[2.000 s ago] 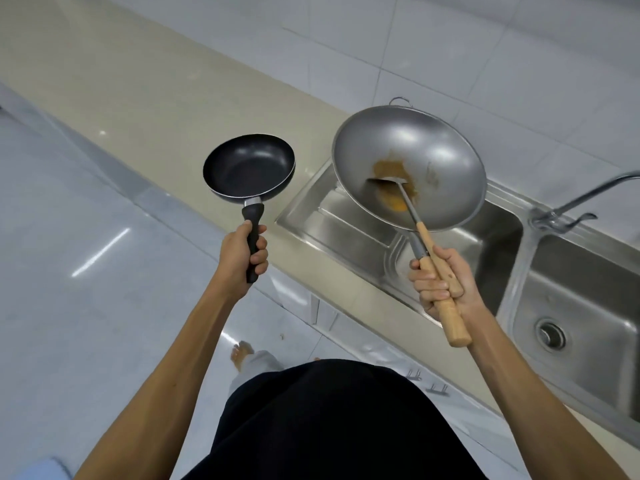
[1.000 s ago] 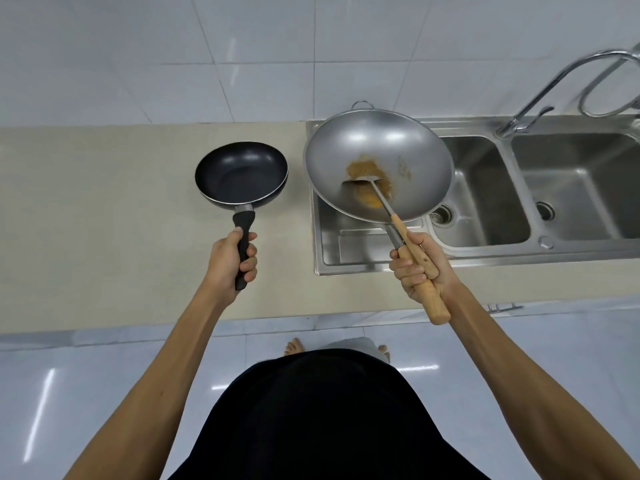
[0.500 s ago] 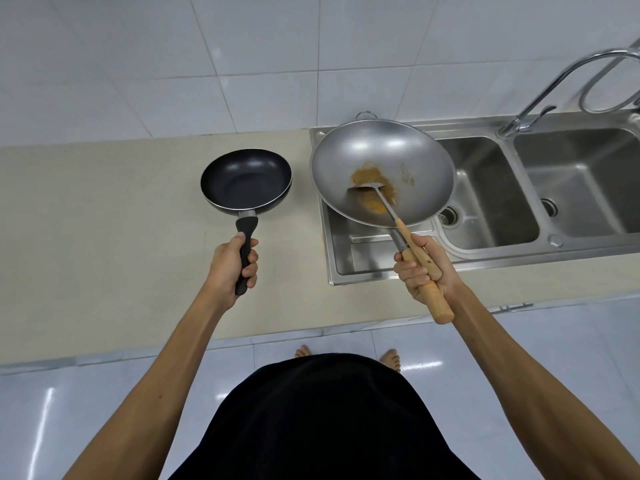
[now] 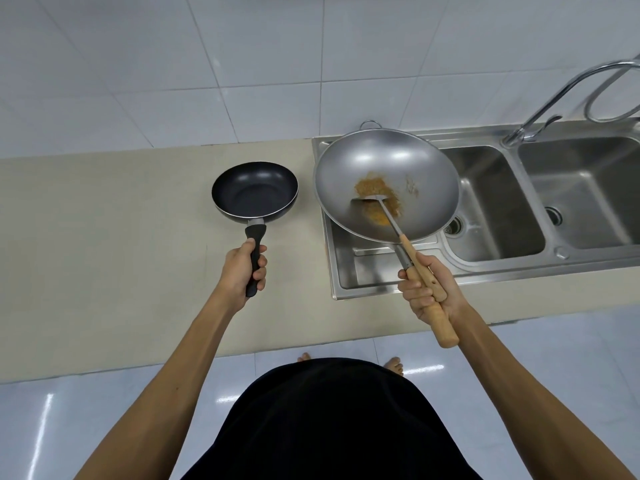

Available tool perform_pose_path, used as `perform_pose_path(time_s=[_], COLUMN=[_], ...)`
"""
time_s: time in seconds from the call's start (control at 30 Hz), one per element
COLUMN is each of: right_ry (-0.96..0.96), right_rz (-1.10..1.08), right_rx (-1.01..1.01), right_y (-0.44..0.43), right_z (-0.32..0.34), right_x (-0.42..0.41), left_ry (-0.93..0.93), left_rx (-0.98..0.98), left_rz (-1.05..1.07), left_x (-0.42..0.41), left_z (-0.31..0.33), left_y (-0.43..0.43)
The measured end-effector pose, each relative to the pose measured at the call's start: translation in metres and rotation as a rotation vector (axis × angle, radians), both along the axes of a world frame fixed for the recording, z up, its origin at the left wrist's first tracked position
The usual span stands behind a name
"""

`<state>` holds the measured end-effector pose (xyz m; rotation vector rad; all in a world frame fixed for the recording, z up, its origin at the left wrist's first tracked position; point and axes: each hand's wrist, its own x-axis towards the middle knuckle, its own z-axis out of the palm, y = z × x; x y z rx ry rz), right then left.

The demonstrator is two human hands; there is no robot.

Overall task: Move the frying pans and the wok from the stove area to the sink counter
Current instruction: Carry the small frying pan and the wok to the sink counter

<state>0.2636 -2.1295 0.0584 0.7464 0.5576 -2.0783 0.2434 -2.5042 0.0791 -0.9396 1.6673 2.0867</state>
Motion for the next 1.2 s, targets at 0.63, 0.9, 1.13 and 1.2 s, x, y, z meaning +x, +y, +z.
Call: perform_pose_path(time_s=[0.63,0.9,1.13,1.2], right_ry=[0.042,0.173,0.287,0.292], right_rz=[-0.012,0.153,0.414,0.452], right_rx=[0.147,0.545,0.988,1.095], right_y=[-0.006,-0.003,-0.011,-0.015], right_z=[-0.024,-0.032,-0.036,-0.037], right_x=[-0.006,-0.005,-0.012,-0.013], left_ry=[-0.072,-0.134,-0.219,-0.218], left_rx=[0.043,0.013,0.018,-0.035], left_rz=[0.054,-0.031,-0.009,-0.013], left_x=[-0.016,-0.012,-0.013,-0.014], left_z=[-0.017,-0.034,-0.053,-0.058], left_y=[0.004,0.0,0.0,0.002])
